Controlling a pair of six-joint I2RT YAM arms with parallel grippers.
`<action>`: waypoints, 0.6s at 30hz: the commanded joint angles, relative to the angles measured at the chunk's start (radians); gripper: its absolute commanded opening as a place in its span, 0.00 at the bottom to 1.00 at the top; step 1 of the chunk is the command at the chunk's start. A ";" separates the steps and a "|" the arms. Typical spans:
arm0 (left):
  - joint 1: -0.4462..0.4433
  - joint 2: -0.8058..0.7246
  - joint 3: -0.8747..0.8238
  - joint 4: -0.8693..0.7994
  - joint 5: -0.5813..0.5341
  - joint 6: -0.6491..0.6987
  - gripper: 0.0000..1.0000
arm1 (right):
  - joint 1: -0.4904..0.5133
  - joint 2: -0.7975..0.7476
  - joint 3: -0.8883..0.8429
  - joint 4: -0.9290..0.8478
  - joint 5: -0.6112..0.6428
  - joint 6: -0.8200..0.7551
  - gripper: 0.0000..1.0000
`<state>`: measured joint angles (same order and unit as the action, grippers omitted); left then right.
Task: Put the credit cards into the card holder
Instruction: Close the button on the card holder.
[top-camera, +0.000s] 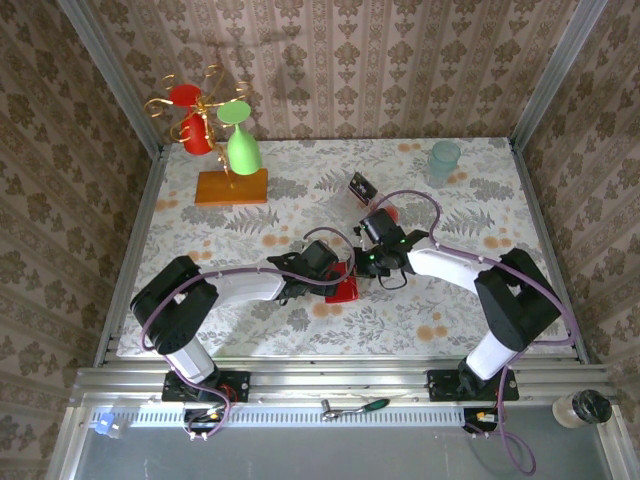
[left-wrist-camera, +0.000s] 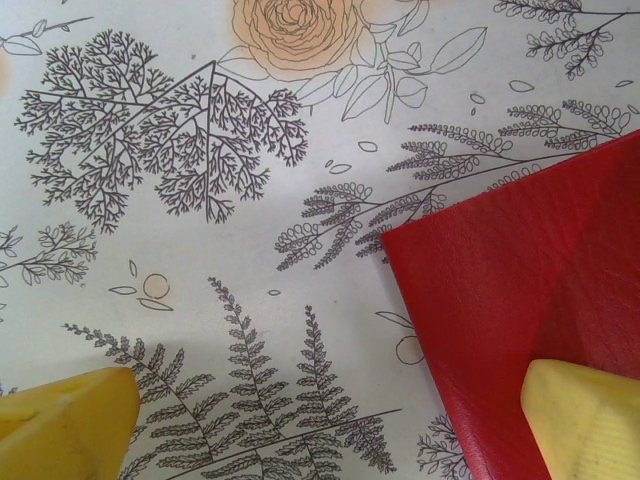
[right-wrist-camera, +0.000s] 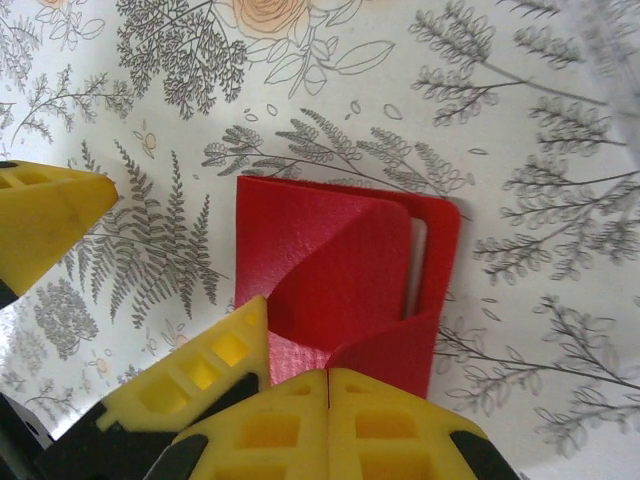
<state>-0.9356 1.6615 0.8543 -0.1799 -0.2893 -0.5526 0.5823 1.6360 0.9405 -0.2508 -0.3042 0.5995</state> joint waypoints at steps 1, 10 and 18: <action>-0.004 0.031 -0.008 -0.037 -0.021 0.017 1.00 | 0.000 0.034 0.002 0.069 -0.073 0.038 0.00; -0.004 0.032 -0.013 -0.034 -0.022 0.014 1.00 | 0.010 0.077 -0.008 0.107 -0.081 0.060 0.00; -0.003 0.031 -0.010 -0.036 -0.025 0.014 1.00 | 0.011 0.094 -0.037 0.128 -0.076 0.071 0.00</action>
<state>-0.9356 1.6615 0.8543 -0.1795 -0.2897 -0.5526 0.5869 1.7103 0.9237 -0.1570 -0.3531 0.6586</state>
